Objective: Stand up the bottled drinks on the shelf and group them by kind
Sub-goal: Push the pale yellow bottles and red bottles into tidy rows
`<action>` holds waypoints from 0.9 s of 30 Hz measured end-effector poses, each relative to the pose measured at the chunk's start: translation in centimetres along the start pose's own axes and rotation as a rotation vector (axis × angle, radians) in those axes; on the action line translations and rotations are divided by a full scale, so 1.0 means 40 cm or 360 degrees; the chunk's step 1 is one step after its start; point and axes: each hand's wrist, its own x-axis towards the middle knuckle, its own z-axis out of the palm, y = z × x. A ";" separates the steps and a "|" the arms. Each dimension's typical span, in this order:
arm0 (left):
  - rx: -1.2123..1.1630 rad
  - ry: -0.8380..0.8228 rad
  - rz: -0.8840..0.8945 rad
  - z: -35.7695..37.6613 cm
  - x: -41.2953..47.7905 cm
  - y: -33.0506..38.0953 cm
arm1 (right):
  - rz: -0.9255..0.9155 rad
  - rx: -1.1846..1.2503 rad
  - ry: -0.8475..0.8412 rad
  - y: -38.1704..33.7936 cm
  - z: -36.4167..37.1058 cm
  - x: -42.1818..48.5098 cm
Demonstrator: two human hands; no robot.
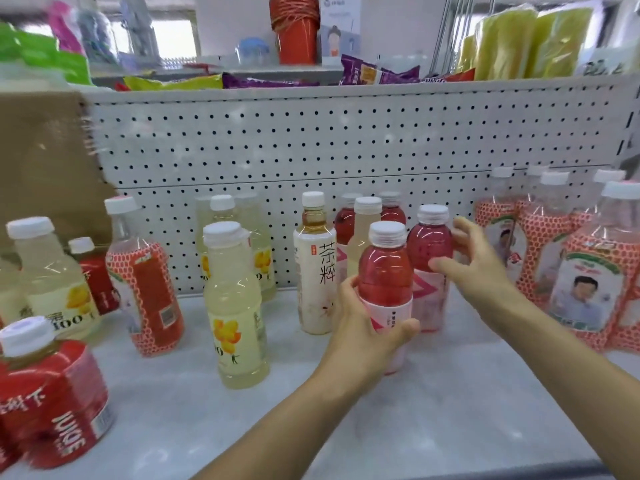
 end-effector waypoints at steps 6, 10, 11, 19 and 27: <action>0.0393 0.0496 0.0464 -0.118 0.014 0.135 | -0.0767 -0.0645 -0.0563 -0.229 0.009 -0.034; 0.0595 0.0631 0.0531 -0.209 0.046 0.191 | -0.0744 -0.1287 -0.0870 -0.247 0.037 -0.028; 0.0659 0.0642 0.0529 -0.225 0.048 0.198 | -0.0728 -0.1285 -0.0860 -0.244 0.036 -0.024; 0.1119 0.0687 0.0476 -0.345 0.033 0.238 | -0.0728 -0.1586 -0.0884 -0.263 0.047 0.031; 0.1046 0.0432 0.0280 -0.471 0.116 0.269 | -0.0835 -0.1420 -0.0880 -0.346 0.129 0.105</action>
